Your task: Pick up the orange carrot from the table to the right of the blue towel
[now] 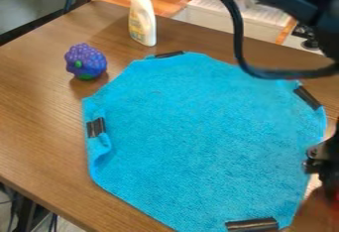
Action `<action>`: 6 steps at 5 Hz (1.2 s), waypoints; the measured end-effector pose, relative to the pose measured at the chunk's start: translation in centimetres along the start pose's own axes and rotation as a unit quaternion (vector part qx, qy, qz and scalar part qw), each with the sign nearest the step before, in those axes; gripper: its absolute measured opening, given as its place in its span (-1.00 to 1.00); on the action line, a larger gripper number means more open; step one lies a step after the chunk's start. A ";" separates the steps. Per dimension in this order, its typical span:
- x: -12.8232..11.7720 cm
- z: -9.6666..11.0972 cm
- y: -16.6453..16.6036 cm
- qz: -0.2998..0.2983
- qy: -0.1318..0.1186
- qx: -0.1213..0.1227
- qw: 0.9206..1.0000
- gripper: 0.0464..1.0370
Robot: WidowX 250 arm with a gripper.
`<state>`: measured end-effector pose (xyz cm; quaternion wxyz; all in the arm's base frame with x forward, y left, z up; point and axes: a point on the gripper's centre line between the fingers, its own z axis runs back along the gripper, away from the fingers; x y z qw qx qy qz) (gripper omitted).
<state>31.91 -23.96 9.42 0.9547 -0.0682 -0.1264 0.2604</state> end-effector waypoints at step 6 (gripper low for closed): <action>3.5 4.5 4.5 -0.064 -0.011 -0.057 0.996 -0.09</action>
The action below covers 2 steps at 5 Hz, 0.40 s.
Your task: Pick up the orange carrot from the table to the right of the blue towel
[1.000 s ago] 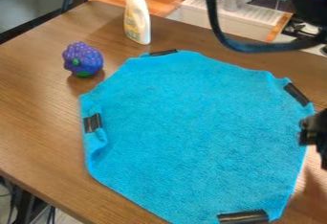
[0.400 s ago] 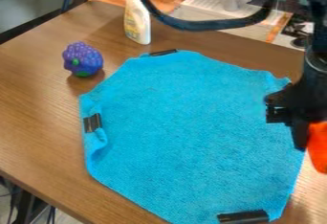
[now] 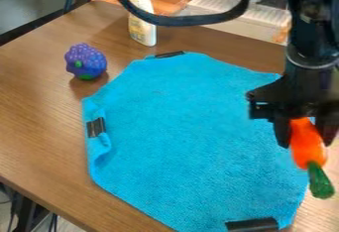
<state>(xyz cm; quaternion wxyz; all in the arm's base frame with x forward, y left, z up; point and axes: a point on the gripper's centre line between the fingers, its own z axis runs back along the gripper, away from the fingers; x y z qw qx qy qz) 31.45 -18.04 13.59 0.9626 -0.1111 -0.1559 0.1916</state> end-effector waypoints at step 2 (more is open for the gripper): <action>2.4 -0.6 -1.4 0.007 -0.017 -0.015 1.000 -0.09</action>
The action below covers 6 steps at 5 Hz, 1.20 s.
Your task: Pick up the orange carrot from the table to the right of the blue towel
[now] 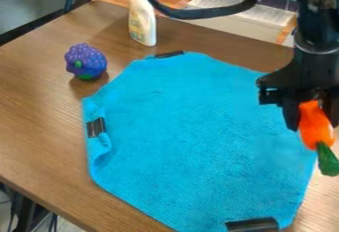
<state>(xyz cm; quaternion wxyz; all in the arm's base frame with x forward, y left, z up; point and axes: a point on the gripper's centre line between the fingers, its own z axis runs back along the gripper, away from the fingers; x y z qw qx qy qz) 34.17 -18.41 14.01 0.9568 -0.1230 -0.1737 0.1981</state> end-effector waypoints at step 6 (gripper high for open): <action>4.1 -5.6 -5.1 0.031 -0.034 0.021 0.999 -0.09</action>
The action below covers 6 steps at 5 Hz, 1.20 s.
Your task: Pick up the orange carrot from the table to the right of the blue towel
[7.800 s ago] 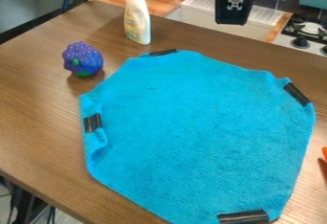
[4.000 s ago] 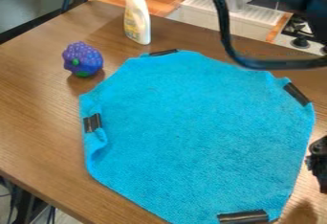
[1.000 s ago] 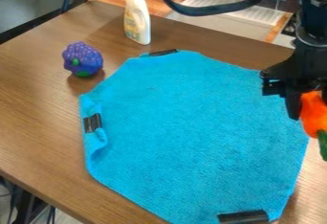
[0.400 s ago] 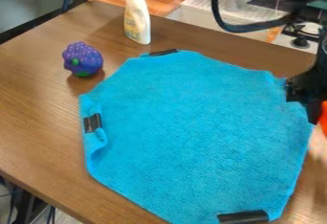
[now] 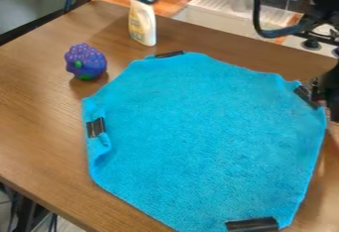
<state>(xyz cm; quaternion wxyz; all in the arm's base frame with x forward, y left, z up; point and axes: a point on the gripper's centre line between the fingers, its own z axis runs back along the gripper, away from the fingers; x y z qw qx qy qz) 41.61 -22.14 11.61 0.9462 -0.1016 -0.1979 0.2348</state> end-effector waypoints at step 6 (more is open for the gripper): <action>-0.9 -2.4 -0.4 -0.034 -0.001 0.020 0.999 0.68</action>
